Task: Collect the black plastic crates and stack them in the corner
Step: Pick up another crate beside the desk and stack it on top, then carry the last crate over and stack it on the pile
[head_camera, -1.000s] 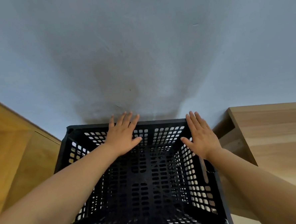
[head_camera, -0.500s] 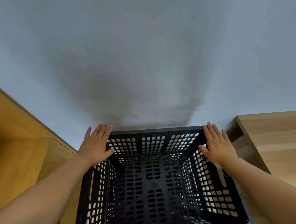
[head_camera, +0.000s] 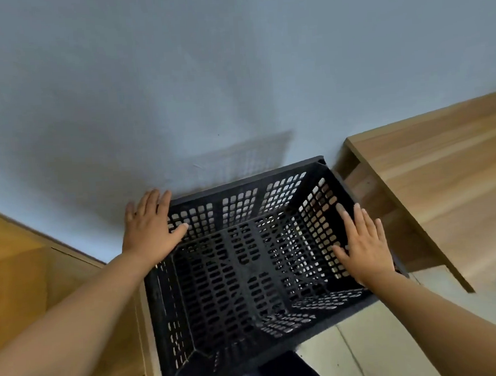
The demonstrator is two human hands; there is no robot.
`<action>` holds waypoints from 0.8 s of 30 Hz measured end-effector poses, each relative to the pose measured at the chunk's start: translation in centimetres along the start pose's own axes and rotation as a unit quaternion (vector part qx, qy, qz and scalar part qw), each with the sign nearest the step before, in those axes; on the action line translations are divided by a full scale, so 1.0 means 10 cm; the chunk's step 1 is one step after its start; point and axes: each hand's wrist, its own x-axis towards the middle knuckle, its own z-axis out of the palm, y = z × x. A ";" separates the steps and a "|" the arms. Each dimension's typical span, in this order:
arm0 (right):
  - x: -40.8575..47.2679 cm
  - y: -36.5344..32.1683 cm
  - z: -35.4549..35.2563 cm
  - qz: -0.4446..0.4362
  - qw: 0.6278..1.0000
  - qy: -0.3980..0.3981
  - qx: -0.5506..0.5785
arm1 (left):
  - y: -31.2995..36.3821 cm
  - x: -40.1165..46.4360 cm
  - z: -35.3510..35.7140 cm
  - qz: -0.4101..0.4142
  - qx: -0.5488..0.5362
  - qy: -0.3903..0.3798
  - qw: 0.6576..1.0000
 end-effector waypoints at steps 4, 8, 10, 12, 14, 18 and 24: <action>-0.39 0.12 0.02 0.041 0.999 0.008 0.013 | 0.08 -0.10 -0.08 0.082 0.050 0.002 0.995; -0.80 0.39 0.04 0.082 0.996 0.017 0.039 | 0.60 -0.21 -0.15 0.160 0.054 -0.013 0.986; -1.04 0.57 0.05 0.109 0.992 0.024 0.057 | 1.08 -0.31 -0.13 0.202 0.037 -0.011 0.979; -1.32 0.80 0.07 0.138 0.987 0.031 0.076 | 1.67 -0.44 -0.16 0.258 0.021 -0.018 0.966; -1.63 1.06 0.10 0.165 0.981 0.041 0.091 | 2.27 -0.61 -0.20 0.315 0.011 -0.027 0.949; -2.45 1.73 0.22 0.233 0.964 0.052 0.117 | 3.50 -1.11 -0.26 0.432 0.001 -0.010 0.902; -4.01 2.78 0.56 0.357 0.922 0.043 0.139 | 5.16 -2.21 -0.09 0.564 -0.001 -0.025 0.826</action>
